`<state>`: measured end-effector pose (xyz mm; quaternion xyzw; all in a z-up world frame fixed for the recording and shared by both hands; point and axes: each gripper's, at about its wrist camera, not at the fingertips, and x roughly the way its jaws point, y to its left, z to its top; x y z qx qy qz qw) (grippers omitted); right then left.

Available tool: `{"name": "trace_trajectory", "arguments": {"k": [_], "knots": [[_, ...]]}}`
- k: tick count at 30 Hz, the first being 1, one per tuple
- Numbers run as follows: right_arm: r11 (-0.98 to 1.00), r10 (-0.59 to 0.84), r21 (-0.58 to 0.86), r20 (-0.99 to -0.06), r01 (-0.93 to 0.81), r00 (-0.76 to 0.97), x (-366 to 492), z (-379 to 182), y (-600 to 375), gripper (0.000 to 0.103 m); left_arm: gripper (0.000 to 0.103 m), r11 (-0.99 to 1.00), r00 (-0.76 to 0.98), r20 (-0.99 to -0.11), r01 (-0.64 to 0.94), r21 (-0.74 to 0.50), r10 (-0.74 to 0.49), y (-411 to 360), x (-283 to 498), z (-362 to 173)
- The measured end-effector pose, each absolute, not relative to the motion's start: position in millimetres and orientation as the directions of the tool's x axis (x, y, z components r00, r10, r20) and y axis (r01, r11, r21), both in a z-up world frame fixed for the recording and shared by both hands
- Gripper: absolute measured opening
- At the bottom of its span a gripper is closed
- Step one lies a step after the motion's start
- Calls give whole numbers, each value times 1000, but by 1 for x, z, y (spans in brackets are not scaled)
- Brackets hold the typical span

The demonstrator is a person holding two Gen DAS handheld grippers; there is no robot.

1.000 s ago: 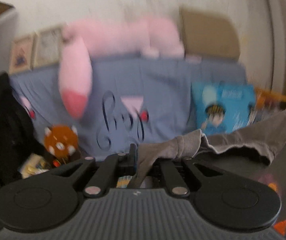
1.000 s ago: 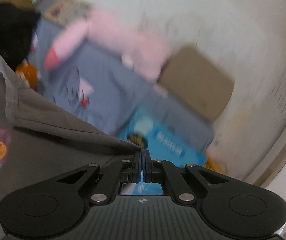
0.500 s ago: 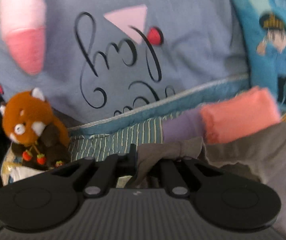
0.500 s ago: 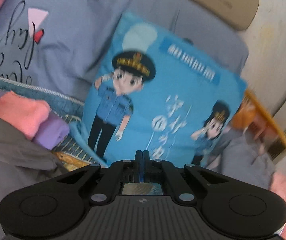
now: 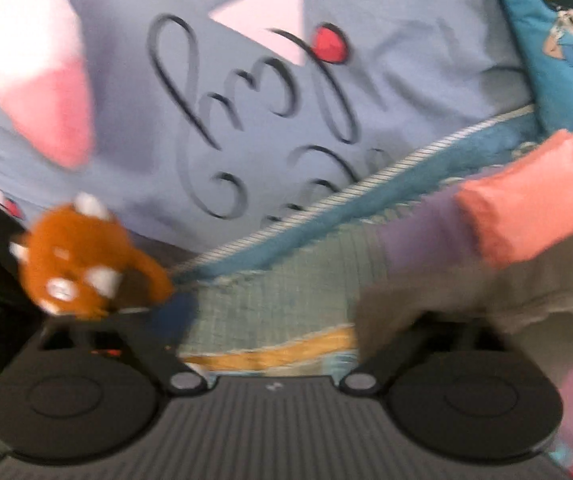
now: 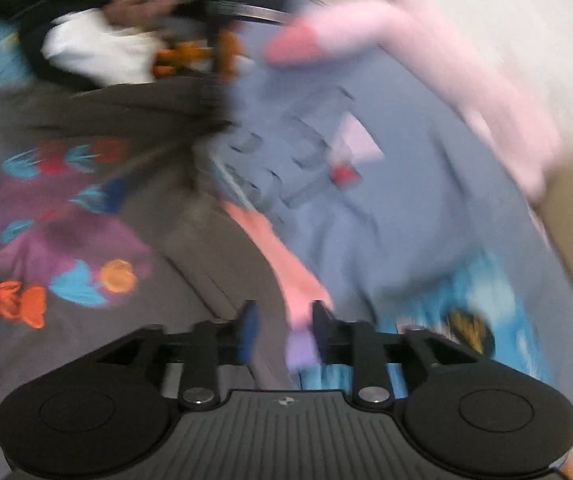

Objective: Fold clothes

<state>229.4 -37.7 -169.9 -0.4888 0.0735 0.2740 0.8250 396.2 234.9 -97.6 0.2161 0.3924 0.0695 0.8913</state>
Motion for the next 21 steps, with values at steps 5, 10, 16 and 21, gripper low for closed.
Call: {"name": "trace_trajectory", "arguments": {"k": [5, 10, 16, 21], "knots": [[132, 375, -871, -397, -473, 838, 224, -204, -6, 48, 102, 889, 705, -656, 80, 452, 270, 246, 371, -82], [11, 324, -900, -408, -435, 853, 237, -224, 14, 59, 103, 853, 739, -619, 120, 507, 264, 244, 340, -80], [-21, 289, -897, -429, -442, 856, 251, -224, 29, 12, 103, 889, 690, -672, 91, 449, 269, 265, 342, -81], [126, 278, -872, -427, -473, 861, 262, -187, 26, 3, 103, 878, 691, -672, 112, 466, 268, 270, 342, -84]]}}
